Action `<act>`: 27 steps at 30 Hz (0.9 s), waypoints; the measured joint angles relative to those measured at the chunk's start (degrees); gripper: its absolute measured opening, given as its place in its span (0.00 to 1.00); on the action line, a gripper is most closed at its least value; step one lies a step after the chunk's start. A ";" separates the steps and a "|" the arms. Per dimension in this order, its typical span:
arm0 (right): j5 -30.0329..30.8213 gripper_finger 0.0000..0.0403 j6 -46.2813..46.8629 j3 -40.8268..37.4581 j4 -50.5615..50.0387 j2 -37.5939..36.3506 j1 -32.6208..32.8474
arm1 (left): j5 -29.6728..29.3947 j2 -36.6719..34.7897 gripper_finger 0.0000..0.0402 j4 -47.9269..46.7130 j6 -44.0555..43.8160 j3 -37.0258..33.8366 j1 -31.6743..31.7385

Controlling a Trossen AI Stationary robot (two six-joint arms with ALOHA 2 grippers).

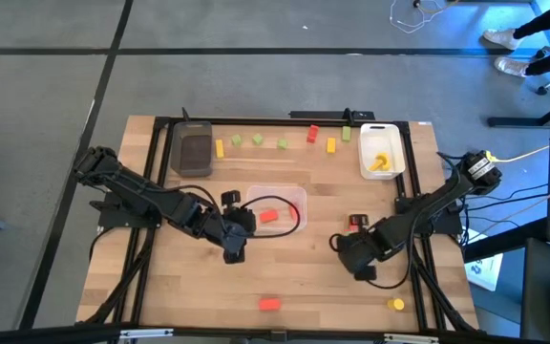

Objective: Sort & place blocks by color
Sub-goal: Put the green block into the black bin

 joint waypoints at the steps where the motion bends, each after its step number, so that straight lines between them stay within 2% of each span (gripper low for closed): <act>1: 0.92 0.09 -1.76 1.06 1.36 0.00 -0.23 | 0.00 0.00 0.36 -0.01 0.69 0.00 0.02; 7: 7.12 0.09 -12.37 5.75 9.64 0.00 -1.76 | -0.13 0.04 0.36 0.11 7.71 0.00 0.11; 18: 7.51 0.09 -22.19 6.18 21.60 0.00 -4.71 | -0.58 3.88 0.36 6.91 33.62 0.04 0.11; 22: 7.51 0.09 -23.70 6.20 22.71 0.00 -5.13 | -1.21 6.20 0.36 9.92 39.81 0.00 -0.09; 27: 7.37 0.09 -23.58 6.22 24.60 0.00 -6.06 | -2.36 8.87 0.36 19.38 48.91 0.03 -0.84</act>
